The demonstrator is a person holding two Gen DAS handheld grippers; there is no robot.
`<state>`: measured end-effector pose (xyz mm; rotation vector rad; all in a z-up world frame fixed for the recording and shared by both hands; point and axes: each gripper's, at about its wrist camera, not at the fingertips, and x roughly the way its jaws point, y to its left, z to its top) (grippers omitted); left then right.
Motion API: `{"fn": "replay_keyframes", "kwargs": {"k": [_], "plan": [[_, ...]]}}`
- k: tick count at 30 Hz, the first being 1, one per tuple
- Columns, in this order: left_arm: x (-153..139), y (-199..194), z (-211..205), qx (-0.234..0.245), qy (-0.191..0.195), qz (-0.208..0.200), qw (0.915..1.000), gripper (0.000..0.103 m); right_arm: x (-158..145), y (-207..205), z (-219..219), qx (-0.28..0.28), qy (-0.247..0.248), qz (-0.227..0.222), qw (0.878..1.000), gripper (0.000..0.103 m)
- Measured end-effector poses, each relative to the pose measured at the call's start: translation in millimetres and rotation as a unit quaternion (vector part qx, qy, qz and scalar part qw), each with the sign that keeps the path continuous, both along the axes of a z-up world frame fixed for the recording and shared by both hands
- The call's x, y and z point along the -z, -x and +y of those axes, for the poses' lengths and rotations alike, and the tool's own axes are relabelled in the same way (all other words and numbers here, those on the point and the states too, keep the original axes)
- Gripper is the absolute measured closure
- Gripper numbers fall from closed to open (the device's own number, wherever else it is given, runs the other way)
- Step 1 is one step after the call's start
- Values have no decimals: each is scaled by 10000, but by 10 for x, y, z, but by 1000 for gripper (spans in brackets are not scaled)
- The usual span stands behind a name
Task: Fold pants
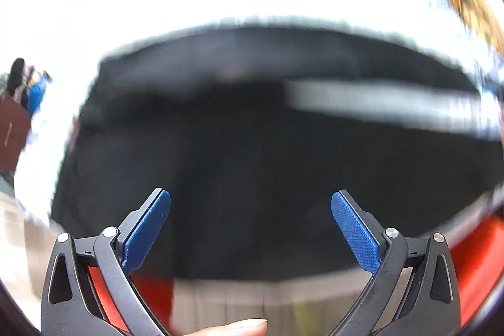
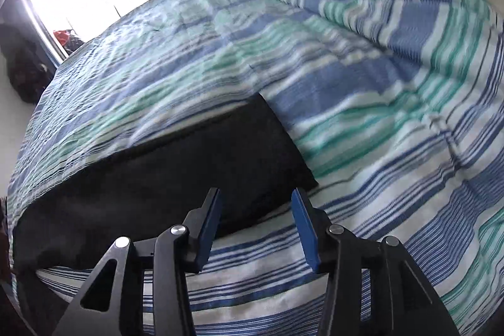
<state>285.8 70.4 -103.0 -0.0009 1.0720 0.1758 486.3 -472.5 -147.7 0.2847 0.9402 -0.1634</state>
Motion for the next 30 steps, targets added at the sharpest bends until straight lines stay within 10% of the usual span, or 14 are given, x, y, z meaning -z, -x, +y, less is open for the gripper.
{"fn": "replay_keyframes", "kwargs": {"k": [6, 9, 12, 16, 21, 26, 28, 30], "plan": [[263, -1373, 293, -530, -717, -834, 9925, 1, -119, -571, 1448, -1775, -1139, -153, 9774, 50], [969, -1659, 412, -462, -718, 24, 9963, 1, 315, -785, 2163, -2462, -2089, 512, 9450, 46], [1121, -1455, 472, -268, -529, -603, 9964, 1, 807, -861, 2512, -2741, -1886, 1226, 9350, 51], [1133, -1469, 489, -243, -427, -706, 9963, 1, 812, -962, 1911, -2481, -1380, 1047, 9531, 74], [1136, -1387, 404, -261, -499, -876, 9946, 1, 392, -1020, 592, -1148, 101, 788, 9902, 52], [1114, -1306, 461, -261, -496, -902, 9943, 1, 463, -1351, -154, -628, 397, 1323, 9884, 44], [1115, -1311, 457, -262, -499, -901, 9943, 1, 648, -1419, -312, -699, -27, 1746, 9821, 55], [1112, -1326, 452, -262, -508, -898, 9943, 1, 628, -1440, -267, -915, 488, 1879, 9767, 100]]}}
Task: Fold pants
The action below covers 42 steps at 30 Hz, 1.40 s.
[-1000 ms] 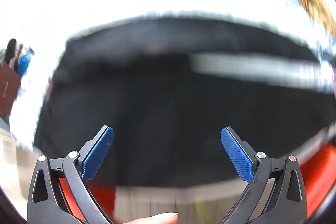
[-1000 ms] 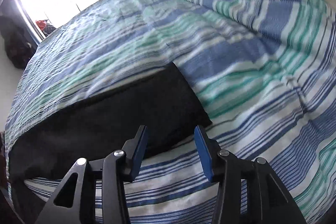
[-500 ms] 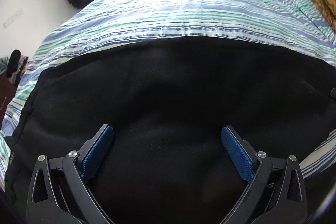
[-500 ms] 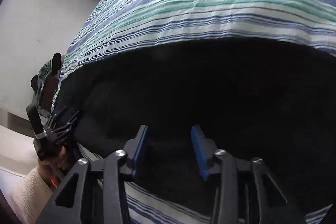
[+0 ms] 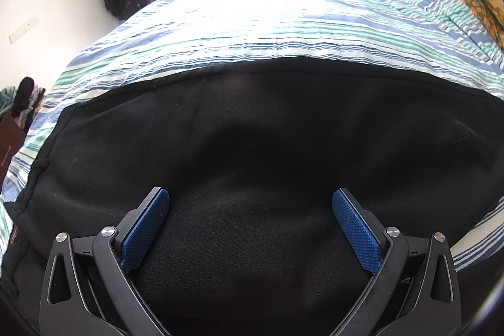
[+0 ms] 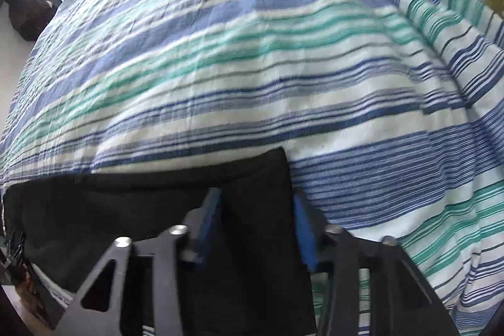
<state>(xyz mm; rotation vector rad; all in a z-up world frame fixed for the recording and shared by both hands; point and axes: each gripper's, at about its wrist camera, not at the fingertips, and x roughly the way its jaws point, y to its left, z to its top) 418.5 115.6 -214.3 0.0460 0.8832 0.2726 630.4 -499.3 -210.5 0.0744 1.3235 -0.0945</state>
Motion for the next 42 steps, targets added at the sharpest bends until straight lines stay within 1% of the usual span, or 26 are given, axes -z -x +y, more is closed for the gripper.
{"fn": "replay_keyframes", "kwargs": {"k": [1, 3, 4, 5, 7, 8, 9, 11, 12, 14, 16, 17, 18, 19, 21, 22, 24, 26, 28, 29, 31, 33, 35, 37, 40, 42], "plan": [[-2, -7, -2, 0, -3, -2, 10000, 1, -130, 11, 56, -223, 197, -308, 9991, 100], [-6, 0, 4, 1, -5, -20, 10000, 1, -383, 31, 78, -372, 353, -930, 9943, 100], [-5, -3, 5, -4, -22, -29, 10000, 1, -404, 22, 53, -337, 356, -1043, 9933, 100], [-7, 28, -3, -9, -48, -31, 10000, 1, -343, -18, 87, -323, 402, -951, 9941, 100], [-13, 40, -12, -14, -70, -28, 10000, 1, -56, -5, 130, -361, 646, -583, 9956, 99], [-18, 55, -20, -12, -65, -31, 10000, 1, 78, 6, 133, -311, 795, -392, 9956, 93], [-15, 53, -21, -12, -63, -31, 10000, 1, 128, 62, 118, -208, 980, -383, 9942, 77], [-9, 50, -23, -11, -72, -44, 10000, 1, -20, 208, 133, 51, 1269, -827, 9885, 66], [2, 72, -31, -11, -76, -52, 10000, 1, -125, 242, 232, 37, 1163, -1117, 9869, 65], [12, 77, -40, -18, -96, -60, 9999, 1, -335, 296, 580, -299, 654, -1508, 9859, 63], [9, 70, -41, -21, -103, -48, 9999, 1, -426, 377, 1109, -868, -526, -1642, 9812, 53], [8, 68, -33, -21, -101, -44, 9999, 1, -410, 442, 1387, -1162, -1174, -1599, 9732, 47], [7, 69, -30, -21, -101, -39, 9999, 1, -357, 503, 1676, -1464, -1792, -1467, 9617, 46], [5, 65, -28, -22, -103, -33, 9999, 1, -271, 624, 1970, -1689, -2173, -1305, 9525, 46], [4, 59, -25, -23, -110, -22, 9999, 1, -56, 732, 2390, -1993, -2421, -906, 9452, 46], [3, 56, -24, -24, -112, -18, 9999, 1, 38, 815, 2509, -2103, -2293, -770, 9473, 46], [4, 57, -20, -25, -111, -17, 9999, 1, 96, 893, 2439, -2136, -1996, -908, 9520, 46], [5, 59, -22, -25, -109, -21, 9999, 1, 89, 908, 2042, -1580, -1785, -1024, 9658, 46], [1, 55, -20, -24, -109, -16, 9999, 1, 99, 915, 1432, -814, -1543, -984, 9797, 46], [4, 55, -22, -24, -109, -7, 9999, 1, 122, 953, 1144, -566, -1527, -957, 9820, 48], [-5, 42, -17, -23, -104, 42, 9999, 1, 80, 1068, 739, -301, -1354, -986, 9854, 57], [-25, 16, 1, -28, -50, 150, 9999, 1, -82, 1243, 578, -148, -924, -992, 9907, 55], [-94, -21, 11, -52, -13, 359, 9993, 1, -300, 1461, 630, -254, -584, -1135, 9915, 45], [-254, 54, -30, -74, 36, 412, 9991, 1, -514, 1758, 819, -553, -657, -1393, 9865, 45], [-538, 445, -231, 208, 350, 146, 9991, 1, -685, 2236, 1308, -978, -923, -1608, 9778, 36], [-620, 828, -461, 551, 553, 111, 9969, 1, -650, 2566, 1686, -1318, -1096, -1630, 9716, 32]]}}
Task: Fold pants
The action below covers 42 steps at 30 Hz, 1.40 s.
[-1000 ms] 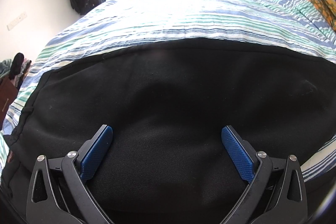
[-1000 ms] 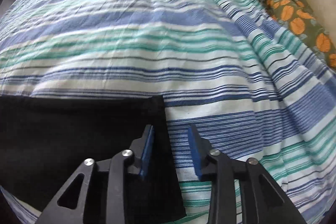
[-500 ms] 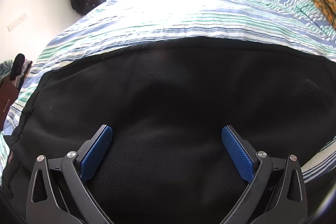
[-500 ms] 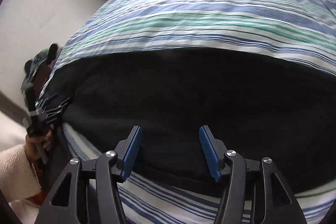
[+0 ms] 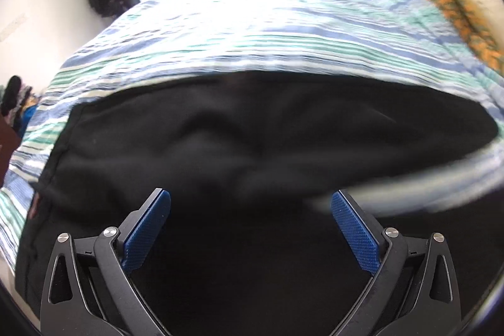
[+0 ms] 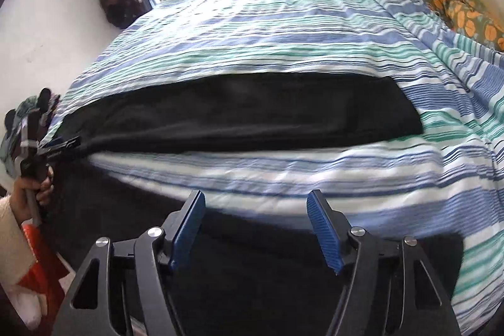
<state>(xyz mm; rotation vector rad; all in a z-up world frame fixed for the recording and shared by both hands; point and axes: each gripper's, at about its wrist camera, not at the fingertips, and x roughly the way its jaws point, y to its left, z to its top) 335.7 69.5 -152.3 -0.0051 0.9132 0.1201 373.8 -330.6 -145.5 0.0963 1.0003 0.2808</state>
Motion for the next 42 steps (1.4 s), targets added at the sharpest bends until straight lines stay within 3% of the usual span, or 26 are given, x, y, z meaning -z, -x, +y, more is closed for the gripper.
{"fn": "replay_keyframes", "kwargs": {"k": [3, 6, 11, 14, 22, 31, 39, 42], "plan": [[67, 505, -314, 388, 193, 97, 9990, 1, 161, 393, 673, -503, -183, -67, 9985, 33], [170, 804, -518, 468, 27, 109, 9988, 1, 328, 665, 1243, -748, -432, -22, 9963, 33], [417, 922, -534, 464, 34, 462, 9978, 0, 586, 932, 1702, -1002, 22, -36, 9950, 32], [435, 985, -424, 365, 158, 449, 9982, 0, 585, 950, 1581, -880, 23, -44, 9961, 32], [441, 1042, -232, 218, 227, 493, 9983, 0, 500, 1070, 852, 248, -251, 21, 9994, 32], [440, 1091, -198, 119, 195, 578, 9981, 0, 487, 1119, -48, 1586, -581, -6, 9856, 32], [387, 1172, -52, -129, 214, 721, 9971, 0, 464, 1159, -341, 1699, -608, -73, 9836, 32], [344, 1205, 90, -376, 238, 734, 9963, 1, 496, 1095, -232, 1721, -647, -77, 9829, 32]]}}
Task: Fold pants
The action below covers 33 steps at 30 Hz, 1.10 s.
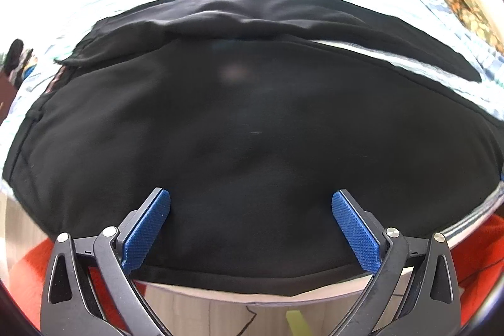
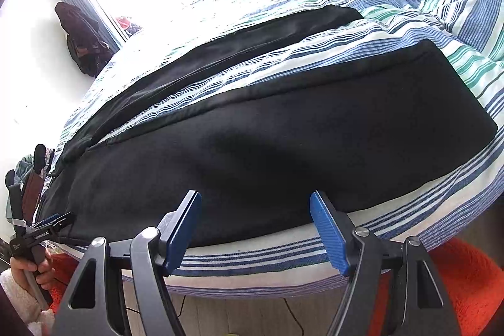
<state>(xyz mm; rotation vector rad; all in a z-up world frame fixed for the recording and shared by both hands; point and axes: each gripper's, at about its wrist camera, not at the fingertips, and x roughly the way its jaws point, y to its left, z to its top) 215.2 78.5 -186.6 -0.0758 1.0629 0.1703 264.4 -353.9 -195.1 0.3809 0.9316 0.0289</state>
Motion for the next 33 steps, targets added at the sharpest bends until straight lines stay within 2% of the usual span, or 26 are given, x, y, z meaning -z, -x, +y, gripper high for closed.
{"fn": "replay_keyframes", "kwargs": {"k": [12, 21, 26, 28, 29, 31, 33], "plan": [[-92, 69, 591, -826, 102, -105, 9965, 1, -73, 117, -121, 295, -106, -150, 9994, 32], [-70, 79, 755, -1155, 49, -118, 9932, 1, -112, 182, -207, 527, -32, -186, 9984, 32], [-55, 111, 791, -1185, -62, -19, 9929, 1, -82, 240, -363, 891, -138, -104, 9959, 32], [-63, 136, 794, -1196, -99, -14, 9928, 1, -87, 291, -449, 1246, 58, -8, 9922, 30], [-84, 155, 795, -1227, -103, -23, 9924, 1, -92, 331, -521, 1436, -12, -7, 9896, 29], [-166, 189, 819, -1340, -93, -171, 9908, 1, -154, 428, -640, 1734, -174, -152, 9846, 29], [-273, 185, 852, -1434, -12, -359, 9890, 1, -270, 492, -679, 1835, -41, -302, 9826, 29]]}}
